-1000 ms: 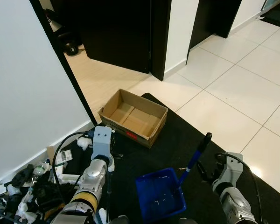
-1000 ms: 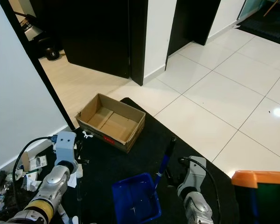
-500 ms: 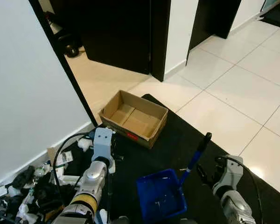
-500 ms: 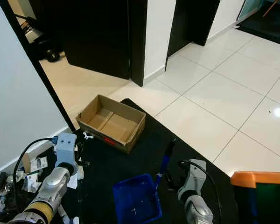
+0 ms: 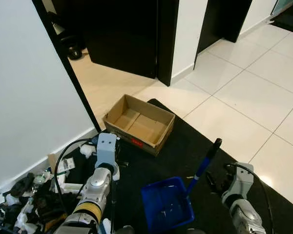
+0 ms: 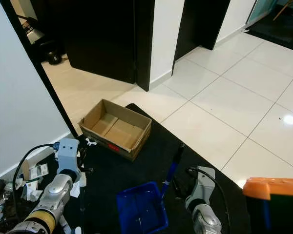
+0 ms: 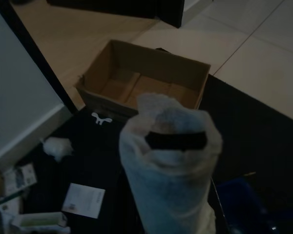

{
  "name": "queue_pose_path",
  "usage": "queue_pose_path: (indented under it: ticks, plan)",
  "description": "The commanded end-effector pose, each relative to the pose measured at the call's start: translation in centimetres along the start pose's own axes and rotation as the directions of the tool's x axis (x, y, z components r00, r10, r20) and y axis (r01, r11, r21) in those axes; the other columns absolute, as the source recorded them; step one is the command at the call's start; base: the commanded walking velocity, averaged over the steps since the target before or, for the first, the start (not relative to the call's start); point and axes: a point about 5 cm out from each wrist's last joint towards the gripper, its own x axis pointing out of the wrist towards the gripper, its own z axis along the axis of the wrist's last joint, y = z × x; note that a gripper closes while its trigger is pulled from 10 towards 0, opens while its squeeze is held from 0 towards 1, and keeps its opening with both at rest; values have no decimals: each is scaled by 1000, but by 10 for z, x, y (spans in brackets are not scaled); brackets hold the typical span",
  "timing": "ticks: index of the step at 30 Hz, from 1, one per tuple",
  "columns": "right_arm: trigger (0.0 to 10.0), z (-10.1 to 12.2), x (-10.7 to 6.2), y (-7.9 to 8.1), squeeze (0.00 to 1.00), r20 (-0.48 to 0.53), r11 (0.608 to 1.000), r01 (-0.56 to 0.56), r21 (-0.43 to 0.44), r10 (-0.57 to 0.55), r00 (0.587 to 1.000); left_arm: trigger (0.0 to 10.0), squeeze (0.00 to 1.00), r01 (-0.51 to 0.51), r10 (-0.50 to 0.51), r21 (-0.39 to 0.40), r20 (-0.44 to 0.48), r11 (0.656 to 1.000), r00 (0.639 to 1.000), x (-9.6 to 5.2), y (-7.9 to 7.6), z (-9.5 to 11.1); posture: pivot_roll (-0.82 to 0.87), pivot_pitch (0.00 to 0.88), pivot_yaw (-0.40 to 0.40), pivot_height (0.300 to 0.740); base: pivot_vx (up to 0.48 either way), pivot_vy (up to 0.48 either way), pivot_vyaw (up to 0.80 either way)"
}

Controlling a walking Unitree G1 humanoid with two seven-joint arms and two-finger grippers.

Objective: Sweep floor

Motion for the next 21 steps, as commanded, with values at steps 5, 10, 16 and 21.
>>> queue_pose_path:
  ticks: [5,10,16,21]
  plan:
    - [10000,24,-1,3,0,126,996,-15,-92,27,992,10000,0,6,-20,-189,-69,982,997,-19,1,-17,75,99,-17,740,0,0,0]
    - [10000,83,5,14,0,321,995,-30,-96,60,945,10000,0,25,3,-256,110,966,994,-17,16,40,91,87,-15,740,0,0,0]
    - [10000,112,9,21,0,391,997,-52,-56,70,918,10000,0,90,-71,-65,246,994,967,-20,19,81,102,67,-13,740,0,0,0]
    - [10000,113,10,21,0,381,998,-45,-37,56,923,10000,0,148,-152,37,284,988,947,-25,8,100,99,61,-5,740,0,0,0]
